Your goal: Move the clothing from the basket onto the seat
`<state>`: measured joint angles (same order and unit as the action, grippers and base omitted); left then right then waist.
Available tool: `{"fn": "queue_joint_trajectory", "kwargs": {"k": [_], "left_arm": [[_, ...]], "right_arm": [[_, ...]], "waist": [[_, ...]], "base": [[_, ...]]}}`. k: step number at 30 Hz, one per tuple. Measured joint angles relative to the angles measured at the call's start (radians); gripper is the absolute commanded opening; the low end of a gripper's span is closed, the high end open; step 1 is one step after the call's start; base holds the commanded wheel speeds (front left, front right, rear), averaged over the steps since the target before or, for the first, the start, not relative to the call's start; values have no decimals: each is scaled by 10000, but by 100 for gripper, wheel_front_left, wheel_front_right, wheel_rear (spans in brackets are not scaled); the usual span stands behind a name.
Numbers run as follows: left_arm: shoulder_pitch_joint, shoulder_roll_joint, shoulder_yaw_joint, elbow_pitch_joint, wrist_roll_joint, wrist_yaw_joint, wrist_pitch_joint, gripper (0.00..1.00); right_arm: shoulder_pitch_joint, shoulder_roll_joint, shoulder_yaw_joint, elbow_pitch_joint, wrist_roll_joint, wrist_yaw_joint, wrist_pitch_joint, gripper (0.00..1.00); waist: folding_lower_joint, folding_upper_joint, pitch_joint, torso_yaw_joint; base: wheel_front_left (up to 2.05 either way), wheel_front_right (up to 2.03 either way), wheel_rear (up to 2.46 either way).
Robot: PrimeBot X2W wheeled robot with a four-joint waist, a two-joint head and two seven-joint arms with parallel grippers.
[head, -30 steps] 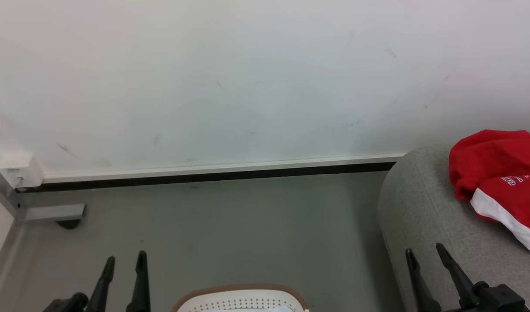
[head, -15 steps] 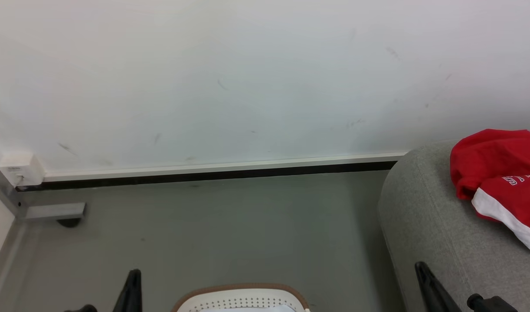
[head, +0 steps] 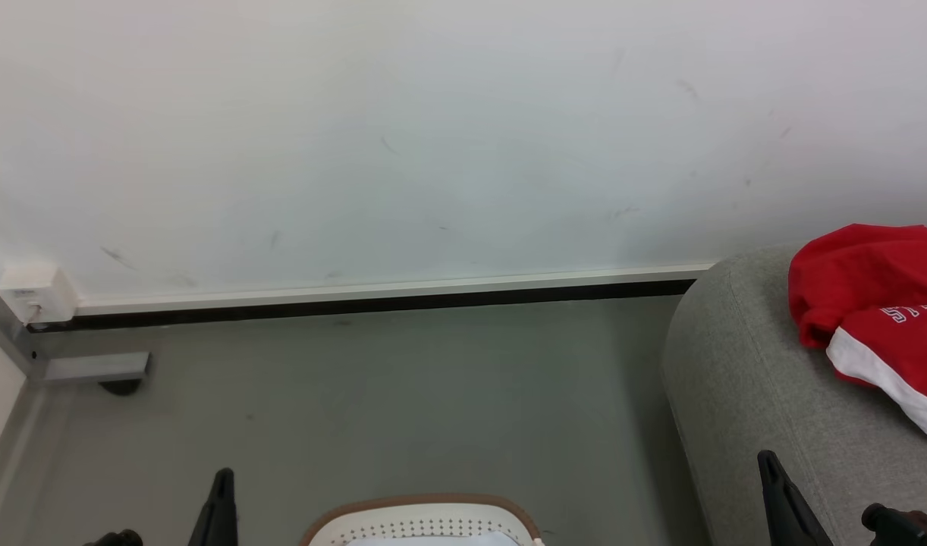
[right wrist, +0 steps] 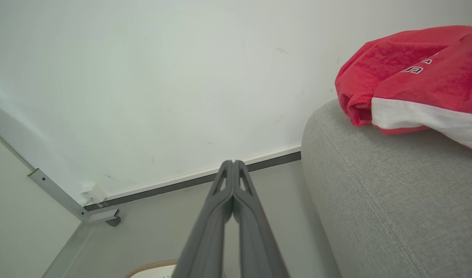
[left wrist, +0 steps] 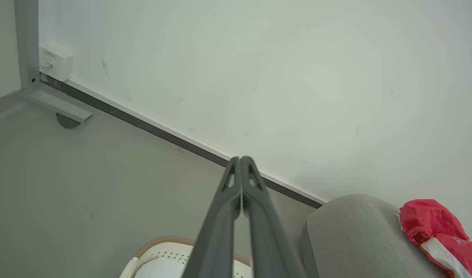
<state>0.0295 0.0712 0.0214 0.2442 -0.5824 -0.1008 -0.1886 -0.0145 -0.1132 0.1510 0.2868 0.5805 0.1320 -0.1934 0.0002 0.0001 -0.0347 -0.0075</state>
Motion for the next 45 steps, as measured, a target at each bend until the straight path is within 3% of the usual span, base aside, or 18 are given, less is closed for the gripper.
{"fn": "queue_joint_trajectory", "kwargs": {"k": [21, 45], "left_arm": [[-332, -63, 245, -4, -2811, -58, 828, 0], [-681, -119, 464, 0, -5411, -140, 1613, 0]], "right_arm": [[-239, 150, -652, -119, 2953, 0, 794, 0], [-448, 251, -1281, -230, 5540, 0, 1530, 0]], "waist": [[0, 0, 72, 14], [-1, 0, 153, 30]], "base": [[0, 0, 0], [0, 0, 0]]}}
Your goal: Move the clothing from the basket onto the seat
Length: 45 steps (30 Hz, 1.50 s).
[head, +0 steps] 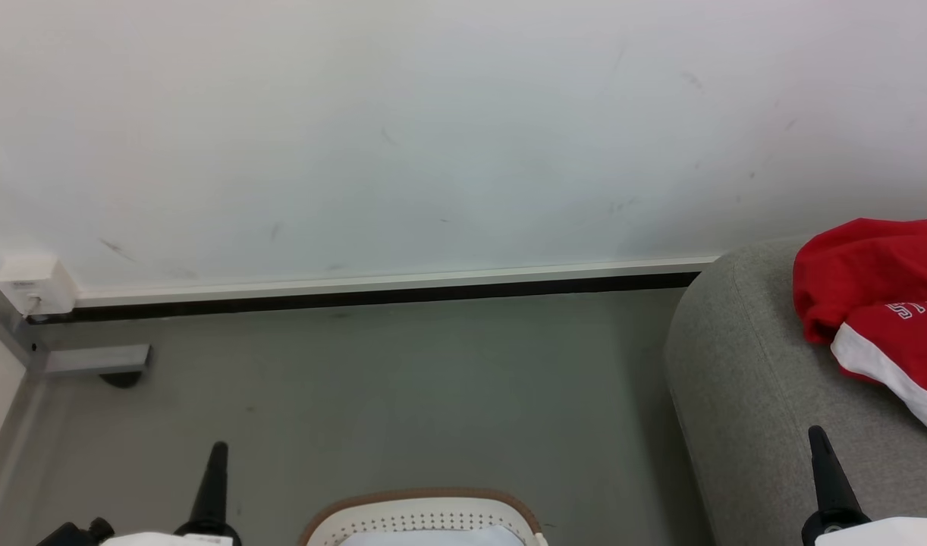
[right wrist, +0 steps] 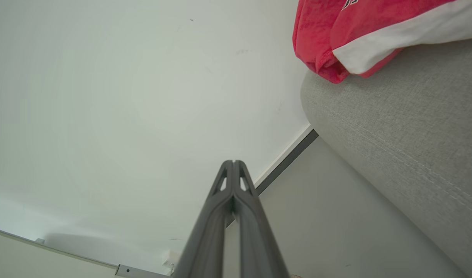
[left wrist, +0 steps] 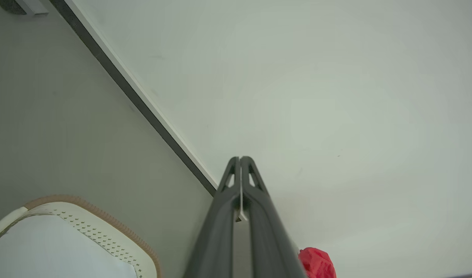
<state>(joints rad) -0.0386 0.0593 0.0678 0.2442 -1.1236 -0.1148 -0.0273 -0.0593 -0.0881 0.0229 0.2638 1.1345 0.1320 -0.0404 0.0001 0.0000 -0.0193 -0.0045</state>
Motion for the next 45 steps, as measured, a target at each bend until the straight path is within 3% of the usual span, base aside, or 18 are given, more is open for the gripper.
{"fn": "queue_joint_trajectory", "kwargs": {"k": [45], "left_arm": [[-491, -81, 336, 10, -3590, -94, 1062, 0]], "right_arm": [[-323, 234, -941, -119, 3649, 0, 1108, 0]], "waist": [[0, 0, 157, 31]], "base": [[0, 0, 0]]}}
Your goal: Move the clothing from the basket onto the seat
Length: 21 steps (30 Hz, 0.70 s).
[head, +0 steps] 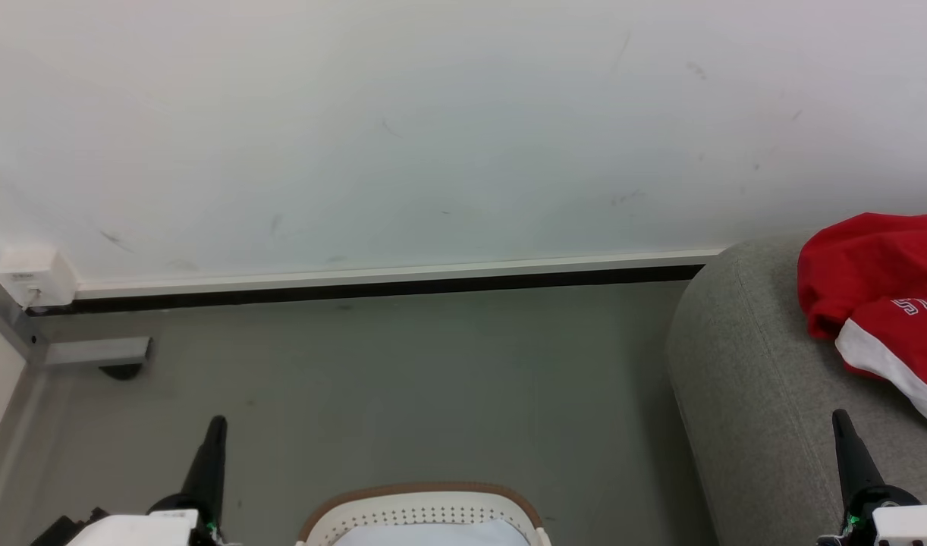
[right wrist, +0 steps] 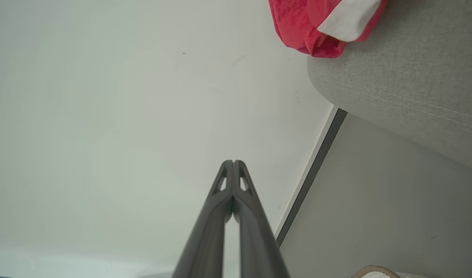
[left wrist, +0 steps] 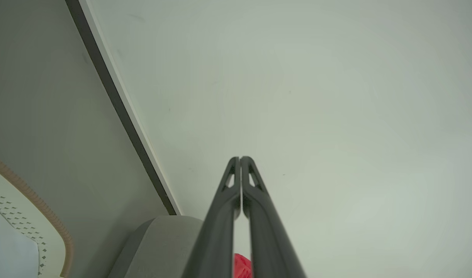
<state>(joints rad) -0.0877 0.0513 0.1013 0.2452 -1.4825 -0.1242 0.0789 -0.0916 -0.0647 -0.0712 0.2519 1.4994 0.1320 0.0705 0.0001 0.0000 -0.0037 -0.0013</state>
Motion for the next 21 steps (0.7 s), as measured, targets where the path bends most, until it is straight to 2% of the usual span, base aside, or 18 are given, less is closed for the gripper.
{"fn": "queue_joint_trajectory", "kwargs": {"k": [21], "left_arm": [[-167, -19, 119, 4, -1225, -40, 347, 0]], "right_arm": [[-99, 67, -330, -52, 1216, 0, 353, 0]], "waist": [[-1, 0, 68, 13]], "base": [[0, 0, 0]]}}
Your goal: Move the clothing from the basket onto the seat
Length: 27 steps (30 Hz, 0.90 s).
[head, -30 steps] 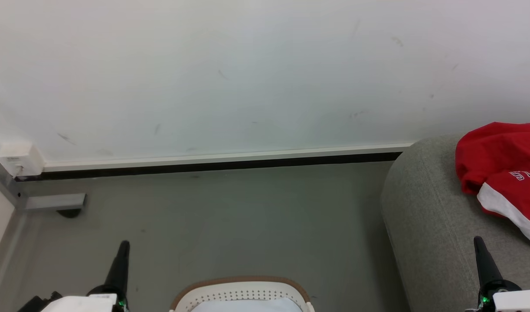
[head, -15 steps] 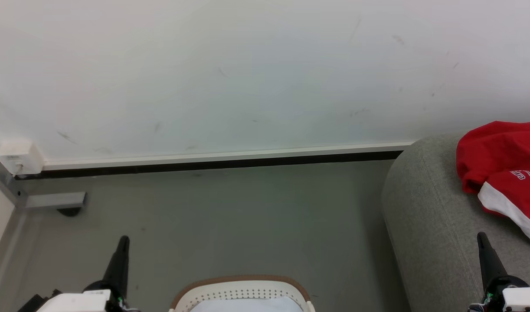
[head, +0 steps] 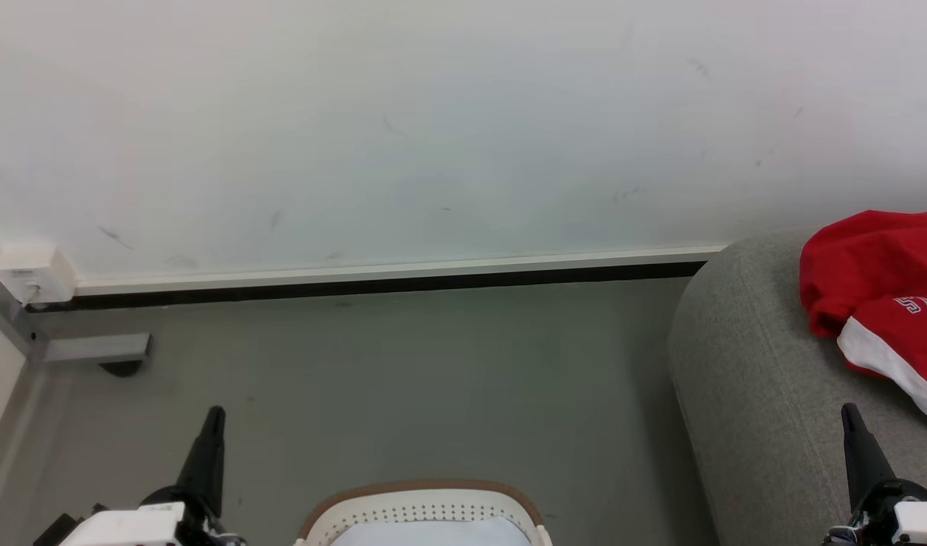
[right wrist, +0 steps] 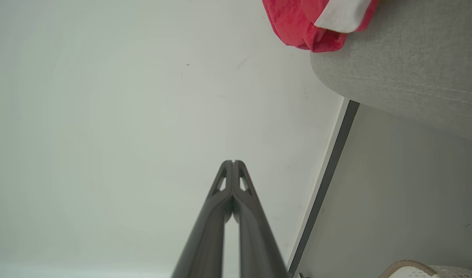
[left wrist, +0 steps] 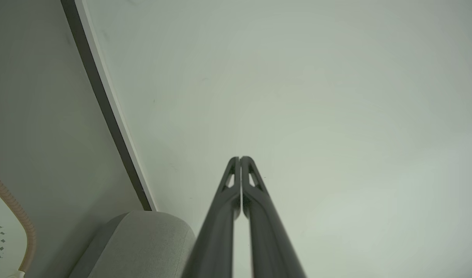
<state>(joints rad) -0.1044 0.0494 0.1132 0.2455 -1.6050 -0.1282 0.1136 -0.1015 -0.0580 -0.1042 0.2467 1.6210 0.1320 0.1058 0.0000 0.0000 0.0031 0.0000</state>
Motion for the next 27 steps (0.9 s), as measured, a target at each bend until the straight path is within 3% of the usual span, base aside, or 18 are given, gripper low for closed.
{"fn": "queue_joint_trajectory", "kwargs": {"k": [27], "left_arm": [[-4, -2, 0, 2, -2, -4, 4, 0]], "right_arm": [[-3, 19, -29, -6, -2, -2, 31, 0]], "waist": [[0, 0, 0, 0]], "base": [[0, 0, 0]]}}
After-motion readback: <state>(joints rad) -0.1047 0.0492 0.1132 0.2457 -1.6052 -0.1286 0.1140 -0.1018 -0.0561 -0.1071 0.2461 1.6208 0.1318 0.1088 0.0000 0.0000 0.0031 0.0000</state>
